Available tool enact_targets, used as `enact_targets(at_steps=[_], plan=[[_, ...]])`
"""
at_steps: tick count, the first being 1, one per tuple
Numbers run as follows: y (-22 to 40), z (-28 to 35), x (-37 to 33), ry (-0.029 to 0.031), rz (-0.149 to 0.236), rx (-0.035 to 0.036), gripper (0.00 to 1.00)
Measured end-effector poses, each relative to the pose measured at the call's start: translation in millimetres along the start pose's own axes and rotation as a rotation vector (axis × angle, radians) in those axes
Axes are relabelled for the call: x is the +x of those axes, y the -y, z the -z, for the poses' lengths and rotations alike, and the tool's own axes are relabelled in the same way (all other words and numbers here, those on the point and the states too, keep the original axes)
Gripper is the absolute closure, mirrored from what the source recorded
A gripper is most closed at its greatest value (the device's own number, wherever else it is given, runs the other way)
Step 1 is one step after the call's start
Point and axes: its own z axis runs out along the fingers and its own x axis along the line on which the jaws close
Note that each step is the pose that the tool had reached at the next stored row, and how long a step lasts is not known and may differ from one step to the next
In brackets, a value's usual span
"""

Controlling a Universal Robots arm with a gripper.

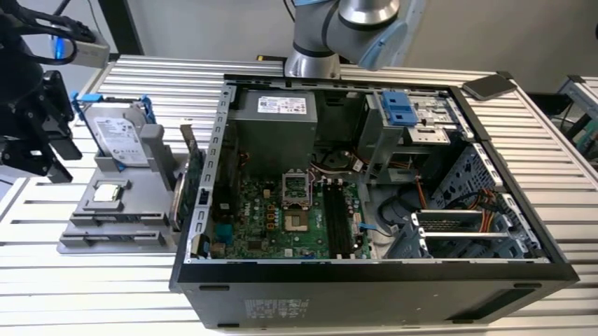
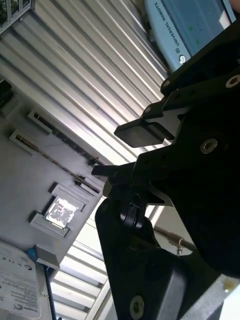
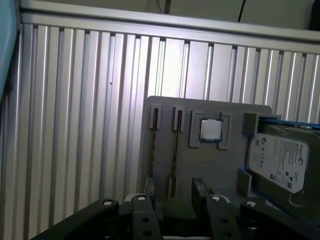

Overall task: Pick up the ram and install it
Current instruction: 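Pick up the ram and move it above insertion slot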

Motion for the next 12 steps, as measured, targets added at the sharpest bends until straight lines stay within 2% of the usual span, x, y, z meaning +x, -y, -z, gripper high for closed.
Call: enact_targets(at_steps=[2, 12], plan=[[0.0, -1.3, 0.1, 0.0001, -0.004, -0.0003, 0.0], [1.1, -19.2, 1.2, 0.0001, -0.013, 0.0, 0.0]])
